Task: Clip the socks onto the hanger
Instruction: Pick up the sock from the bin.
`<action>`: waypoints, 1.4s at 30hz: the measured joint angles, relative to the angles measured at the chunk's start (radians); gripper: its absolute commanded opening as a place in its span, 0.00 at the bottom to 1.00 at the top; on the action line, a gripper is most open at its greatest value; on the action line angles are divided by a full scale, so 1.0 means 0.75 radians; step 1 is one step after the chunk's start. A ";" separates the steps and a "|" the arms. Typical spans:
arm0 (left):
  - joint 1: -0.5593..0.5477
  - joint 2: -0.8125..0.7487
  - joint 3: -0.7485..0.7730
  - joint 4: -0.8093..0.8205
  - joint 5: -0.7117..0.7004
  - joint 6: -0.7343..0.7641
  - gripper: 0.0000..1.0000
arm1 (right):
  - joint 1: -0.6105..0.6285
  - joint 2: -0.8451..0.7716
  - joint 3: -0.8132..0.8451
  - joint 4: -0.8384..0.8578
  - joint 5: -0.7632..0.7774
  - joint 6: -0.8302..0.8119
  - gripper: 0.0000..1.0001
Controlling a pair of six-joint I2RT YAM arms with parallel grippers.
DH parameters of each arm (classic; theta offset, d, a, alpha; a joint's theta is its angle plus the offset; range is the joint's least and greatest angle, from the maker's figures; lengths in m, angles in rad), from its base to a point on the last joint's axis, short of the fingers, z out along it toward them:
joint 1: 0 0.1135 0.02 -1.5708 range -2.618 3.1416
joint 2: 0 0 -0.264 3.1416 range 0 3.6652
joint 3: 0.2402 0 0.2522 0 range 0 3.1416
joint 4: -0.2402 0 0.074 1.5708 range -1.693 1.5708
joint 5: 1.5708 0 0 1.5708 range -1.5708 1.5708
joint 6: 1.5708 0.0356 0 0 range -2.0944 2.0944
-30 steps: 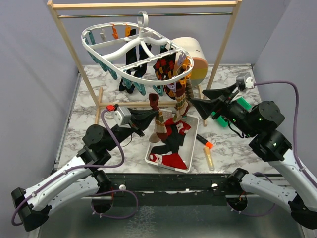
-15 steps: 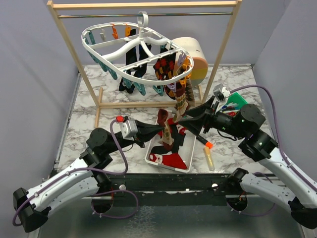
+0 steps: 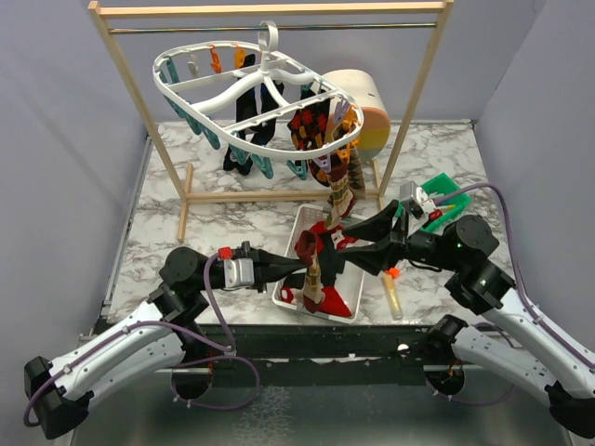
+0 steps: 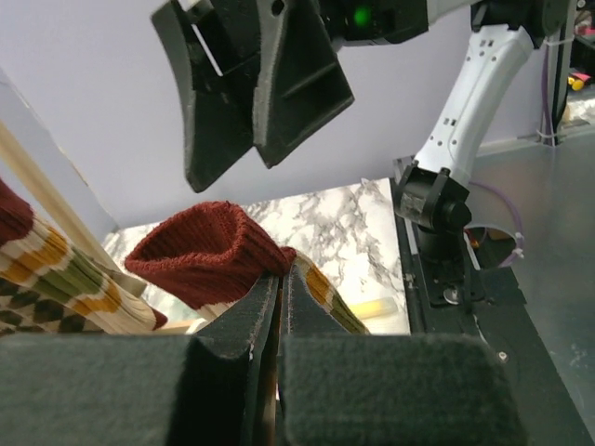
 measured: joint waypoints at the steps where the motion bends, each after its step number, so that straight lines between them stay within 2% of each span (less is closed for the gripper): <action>1: 0.000 0.014 0.000 -0.001 0.009 0.003 0.00 | 0.000 0.011 -0.004 0.019 -0.003 0.002 0.57; 12: 0.000 0.100 0.029 -0.004 0.068 0.031 0.00 | -0.001 0.113 -0.027 0.184 -0.048 0.032 0.57; 42: -0.009 0.116 0.045 -0.003 0.070 0.047 0.00 | 0.005 0.247 -0.036 0.323 -0.150 0.127 0.55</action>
